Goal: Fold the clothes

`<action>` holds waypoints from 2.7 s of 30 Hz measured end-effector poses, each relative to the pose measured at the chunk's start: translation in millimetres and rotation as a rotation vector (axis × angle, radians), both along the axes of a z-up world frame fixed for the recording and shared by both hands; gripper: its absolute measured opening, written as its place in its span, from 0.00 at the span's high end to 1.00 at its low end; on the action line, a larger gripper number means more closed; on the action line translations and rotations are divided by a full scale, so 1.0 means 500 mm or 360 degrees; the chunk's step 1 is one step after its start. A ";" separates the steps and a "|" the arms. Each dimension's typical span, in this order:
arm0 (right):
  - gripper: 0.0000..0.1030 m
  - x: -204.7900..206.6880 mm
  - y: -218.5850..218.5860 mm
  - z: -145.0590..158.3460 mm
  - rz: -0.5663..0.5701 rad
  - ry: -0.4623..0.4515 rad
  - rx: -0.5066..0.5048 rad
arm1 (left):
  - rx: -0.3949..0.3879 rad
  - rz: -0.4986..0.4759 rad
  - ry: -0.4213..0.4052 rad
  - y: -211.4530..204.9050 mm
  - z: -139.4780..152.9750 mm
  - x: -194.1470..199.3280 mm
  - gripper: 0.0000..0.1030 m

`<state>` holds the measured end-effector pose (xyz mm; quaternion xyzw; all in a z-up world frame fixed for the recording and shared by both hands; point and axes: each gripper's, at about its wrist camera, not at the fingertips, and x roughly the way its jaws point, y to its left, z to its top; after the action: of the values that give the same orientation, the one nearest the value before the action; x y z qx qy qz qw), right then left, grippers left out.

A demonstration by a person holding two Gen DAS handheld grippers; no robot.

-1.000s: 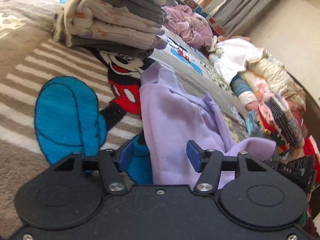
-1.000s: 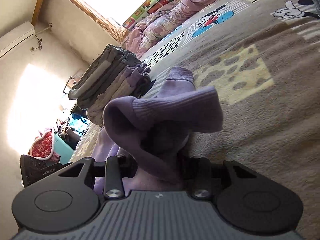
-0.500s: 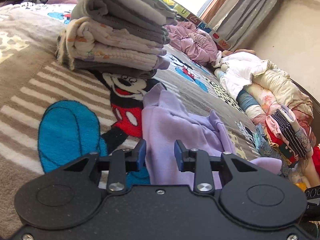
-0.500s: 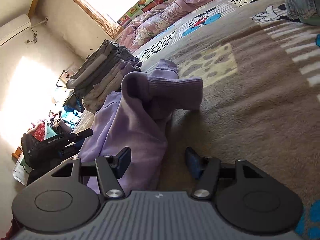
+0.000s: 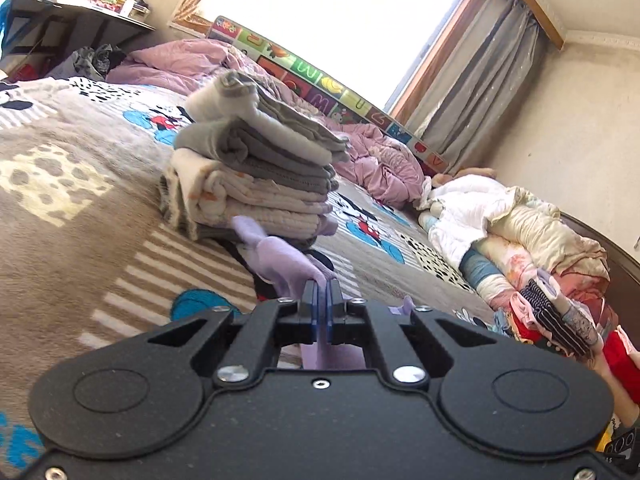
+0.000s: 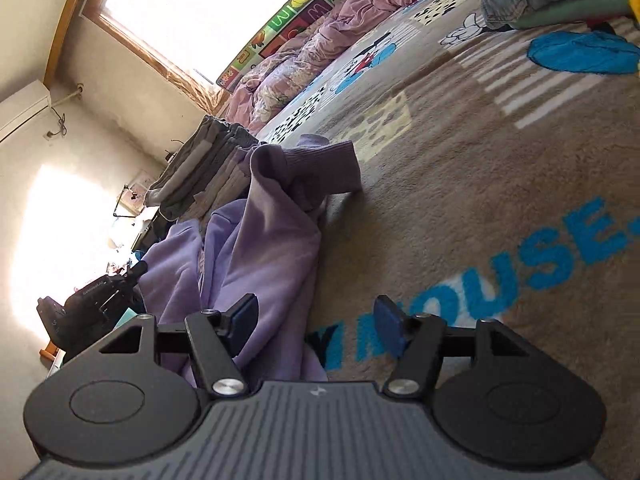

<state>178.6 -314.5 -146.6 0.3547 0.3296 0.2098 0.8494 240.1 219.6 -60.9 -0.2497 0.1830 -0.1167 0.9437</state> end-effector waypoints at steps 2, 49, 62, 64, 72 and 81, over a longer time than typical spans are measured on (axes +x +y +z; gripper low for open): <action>0.37 -0.019 -0.005 -0.011 -0.0033 0.0028 0.0043 | -0.0003 0.0071 -0.0011 0.032 0.002 -0.036 0.99; 0.11 -0.093 0.073 -0.037 -0.0061 -0.0334 -0.0258 | -0.0157 0.1085 0.0133 0.334 -0.107 -0.291 0.95; 0.12 -0.098 0.068 -0.030 -0.0055 -0.0304 -0.0253 | 0.0178 0.1267 0.0467 0.312 -0.107 -0.246 0.72; 0.13 -0.108 0.065 -0.019 -0.0093 -0.0276 -0.0236 | 0.0387 0.1356 0.0427 0.280 -0.073 -0.261 0.63; 0.28 -0.208 0.131 0.049 0.0047 -0.0332 -0.0442 | 0.0608 0.0375 0.0056 0.050 0.034 -0.300 0.52; 0.35 -0.241 0.222 0.060 0.0112 -0.0316 -0.0790 | 0.1259 -0.0739 -0.0065 -0.266 -0.042 -0.393 0.42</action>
<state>57.8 -203.5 -116.3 0.1015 0.2982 0.1856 0.9308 43.4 86.5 -81.8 0.1796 0.2461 -0.2511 0.9188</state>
